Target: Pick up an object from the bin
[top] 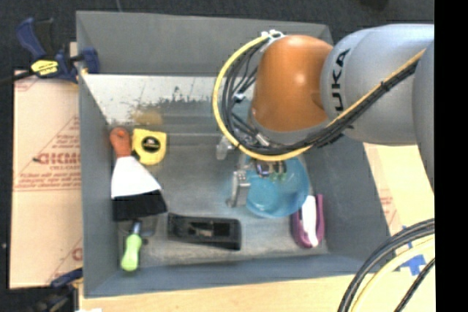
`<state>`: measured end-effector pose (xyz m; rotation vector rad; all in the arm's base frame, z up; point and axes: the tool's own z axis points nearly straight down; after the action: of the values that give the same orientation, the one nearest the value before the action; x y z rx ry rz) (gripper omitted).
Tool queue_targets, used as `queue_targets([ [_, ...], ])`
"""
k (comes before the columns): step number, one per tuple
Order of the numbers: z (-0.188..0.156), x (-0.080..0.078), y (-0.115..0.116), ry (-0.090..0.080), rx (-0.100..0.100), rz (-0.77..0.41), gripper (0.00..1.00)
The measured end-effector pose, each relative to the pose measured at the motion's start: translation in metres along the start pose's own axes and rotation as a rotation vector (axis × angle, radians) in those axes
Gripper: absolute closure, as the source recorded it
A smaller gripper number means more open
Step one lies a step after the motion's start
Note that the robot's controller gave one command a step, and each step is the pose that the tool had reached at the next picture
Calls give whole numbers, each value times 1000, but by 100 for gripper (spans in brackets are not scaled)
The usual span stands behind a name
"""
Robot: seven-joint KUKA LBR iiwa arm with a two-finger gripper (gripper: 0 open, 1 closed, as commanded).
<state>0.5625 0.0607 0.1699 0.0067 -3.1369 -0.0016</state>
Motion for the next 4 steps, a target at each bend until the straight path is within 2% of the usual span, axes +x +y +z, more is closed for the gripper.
queue_targets([
  [1,-5,-2,0,-8,-1,3,0],
  [2,99,-46,-103,-9,2,-116,0],
  [3,99,-31,-96,-15,0,-254,0],
  [4,98,-14,-174,-14,-2,-464,0],
])
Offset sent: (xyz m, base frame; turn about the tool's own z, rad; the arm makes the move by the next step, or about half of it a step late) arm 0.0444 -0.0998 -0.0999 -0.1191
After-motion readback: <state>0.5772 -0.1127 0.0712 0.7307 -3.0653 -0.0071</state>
